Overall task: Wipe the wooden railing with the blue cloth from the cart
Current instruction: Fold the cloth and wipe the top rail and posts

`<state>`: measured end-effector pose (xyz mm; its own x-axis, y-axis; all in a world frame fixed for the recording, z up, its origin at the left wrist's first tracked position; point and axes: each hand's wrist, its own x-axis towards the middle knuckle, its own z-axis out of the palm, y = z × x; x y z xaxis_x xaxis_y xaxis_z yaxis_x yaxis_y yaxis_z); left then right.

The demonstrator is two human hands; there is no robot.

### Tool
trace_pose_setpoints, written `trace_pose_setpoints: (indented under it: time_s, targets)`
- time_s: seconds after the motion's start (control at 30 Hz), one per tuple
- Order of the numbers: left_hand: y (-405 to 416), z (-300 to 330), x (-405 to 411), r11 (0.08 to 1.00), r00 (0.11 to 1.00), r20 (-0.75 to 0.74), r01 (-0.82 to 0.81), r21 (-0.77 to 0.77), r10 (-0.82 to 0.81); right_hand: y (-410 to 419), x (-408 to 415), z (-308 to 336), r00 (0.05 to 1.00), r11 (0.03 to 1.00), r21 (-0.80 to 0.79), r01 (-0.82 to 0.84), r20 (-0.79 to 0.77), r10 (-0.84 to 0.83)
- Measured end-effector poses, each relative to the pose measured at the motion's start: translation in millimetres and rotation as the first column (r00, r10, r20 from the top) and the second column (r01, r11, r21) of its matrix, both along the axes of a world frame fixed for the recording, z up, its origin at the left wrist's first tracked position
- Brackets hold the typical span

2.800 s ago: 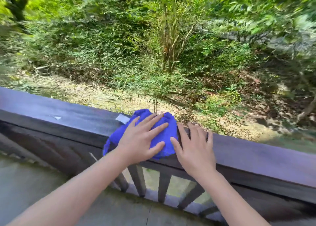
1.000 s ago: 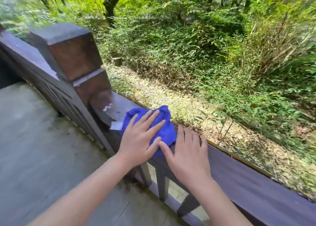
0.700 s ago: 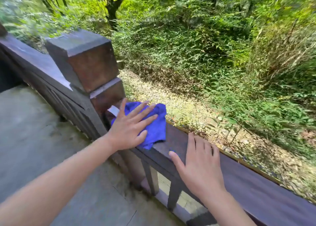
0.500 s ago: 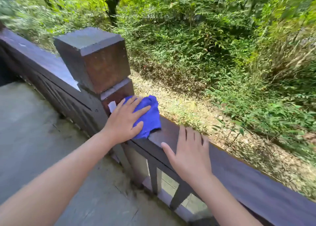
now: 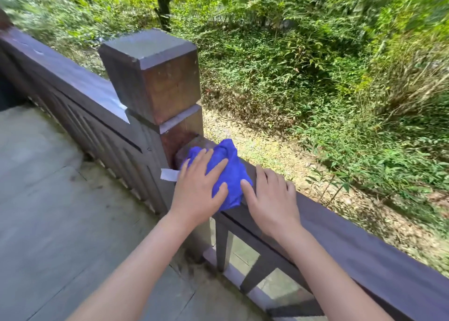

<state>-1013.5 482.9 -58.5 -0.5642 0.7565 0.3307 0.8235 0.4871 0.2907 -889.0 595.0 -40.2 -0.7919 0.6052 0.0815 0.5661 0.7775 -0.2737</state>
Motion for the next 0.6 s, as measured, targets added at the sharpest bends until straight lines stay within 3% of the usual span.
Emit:
trace_pose_setpoints:
  time_s: [0.23,0.37,0.47,0.6]
  targets:
    - [13.5,12.4,-36.7,0.993,1.0,0.02,-0.004,-0.117,0.006,-1.9,-5.9,3.3,1.0,0.999,-0.045,0.009,-0.027,-0.011]
    - [-6.0,13.8,-41.6,0.972,0.976,0.126,0.194,-0.131,-0.178,-9.3,-24.6,14.6,0.98,0.985,0.028,-0.173,-0.091,0.175]
    - [-21.0,22.0,-56.2,0.931,0.949,0.153,0.303,-0.206,-0.275,-12.4,-47.0,22.1,0.949,0.949,0.003,-0.314,-0.034,0.314]
    - [-24.4,28.1,-72.0,0.902,0.948,0.117,0.319,-0.292,-0.298,-14.8,-65.7,24.2,0.954,0.954,-0.096,-0.283,0.076,0.291]
